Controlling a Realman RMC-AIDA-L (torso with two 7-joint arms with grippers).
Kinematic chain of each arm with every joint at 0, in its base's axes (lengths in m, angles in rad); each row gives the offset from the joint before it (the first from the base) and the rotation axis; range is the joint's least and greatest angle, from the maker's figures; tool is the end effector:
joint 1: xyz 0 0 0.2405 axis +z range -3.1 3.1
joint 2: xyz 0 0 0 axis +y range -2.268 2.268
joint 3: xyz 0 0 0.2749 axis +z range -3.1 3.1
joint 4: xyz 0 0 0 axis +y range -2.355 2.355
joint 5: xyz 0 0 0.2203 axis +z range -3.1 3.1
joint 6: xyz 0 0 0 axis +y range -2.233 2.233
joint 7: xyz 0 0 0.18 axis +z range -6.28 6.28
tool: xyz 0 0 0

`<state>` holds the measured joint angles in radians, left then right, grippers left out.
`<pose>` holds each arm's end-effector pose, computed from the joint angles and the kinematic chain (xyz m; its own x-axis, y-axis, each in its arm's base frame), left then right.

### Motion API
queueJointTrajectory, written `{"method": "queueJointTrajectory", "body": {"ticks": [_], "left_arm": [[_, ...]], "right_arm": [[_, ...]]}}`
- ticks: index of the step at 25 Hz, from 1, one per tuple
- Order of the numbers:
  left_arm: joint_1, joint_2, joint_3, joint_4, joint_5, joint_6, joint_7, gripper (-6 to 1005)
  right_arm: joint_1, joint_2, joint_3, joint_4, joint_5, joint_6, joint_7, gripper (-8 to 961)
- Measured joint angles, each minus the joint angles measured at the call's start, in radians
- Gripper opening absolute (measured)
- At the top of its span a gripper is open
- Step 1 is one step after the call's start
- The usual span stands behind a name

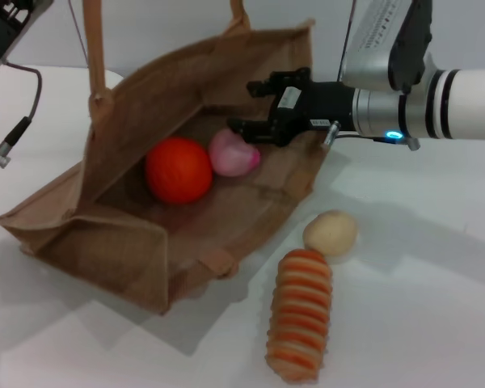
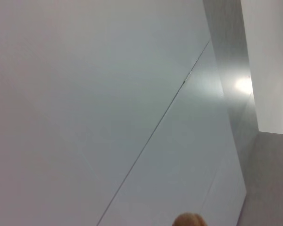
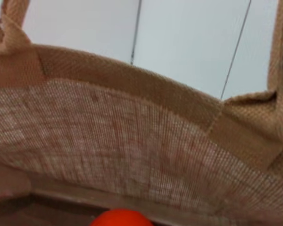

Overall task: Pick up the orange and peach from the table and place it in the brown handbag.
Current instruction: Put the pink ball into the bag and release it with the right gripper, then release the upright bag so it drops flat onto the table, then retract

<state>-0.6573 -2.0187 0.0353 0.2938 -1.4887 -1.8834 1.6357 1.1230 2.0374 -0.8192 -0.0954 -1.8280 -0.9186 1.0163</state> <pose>-0.2164 0.3841 0.0768 -0.0138 0.1306 0.9913 0.5470 -0.8289 0.1168 0.1322 0.4852 -0.1255 0.9531 -0.0214 -0.3018 -0.1443 -0.9090 -0.3911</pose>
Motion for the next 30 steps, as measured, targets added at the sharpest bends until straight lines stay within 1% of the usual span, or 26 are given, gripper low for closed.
{"method": "queueJointTrajectory", "body": {"ticks": [3,6,9,13,17,21,25,28,30], "left_arm": [[0.008,0.001,0.0,0.001,-0.012,0.002,0.004,97],[0.015,0.001,0.0,0.001,-0.019,0.006,0.016,97],[0.019,0.001,0.0,0.001,-0.02,0.024,0.026,96],[0.019,0.0,0.005,-0.003,-0.013,0.092,0.036,94],[0.017,0.0,0.012,-0.006,0.003,0.153,0.045,94],[0.004,-0.002,0.014,-0.006,0.026,0.209,0.074,96],[-0.017,-0.006,0.015,-0.007,0.071,0.291,0.109,99],[-0.033,-0.009,0.015,-0.012,0.105,0.351,0.146,128],[-0.046,-0.009,0.015,-0.039,0.122,0.39,0.182,148]], "right_arm": [[-0.019,-0.003,0.0,-0.007,0.008,-0.034,0.002,679],[-0.062,-0.009,0.001,-0.034,0.054,-0.101,0.002,679],[-0.135,-0.014,0.002,-0.099,0.104,-0.17,0.005,678],[-0.235,-0.015,0.002,-0.183,0.172,-0.23,0.006,678],[-0.301,-0.02,0.002,-0.221,0.258,-0.256,0.002,677],[-0.349,-0.022,0.002,-0.254,0.311,-0.265,-0.001,675],[-0.376,-0.02,0.002,-0.255,0.364,-0.291,-0.046,674],[-0.407,-0.018,0.002,-0.248,0.434,-0.336,-0.118,672],[-0.412,-0.018,0.002,-0.247,0.443,-0.343,-0.125,672]]}}
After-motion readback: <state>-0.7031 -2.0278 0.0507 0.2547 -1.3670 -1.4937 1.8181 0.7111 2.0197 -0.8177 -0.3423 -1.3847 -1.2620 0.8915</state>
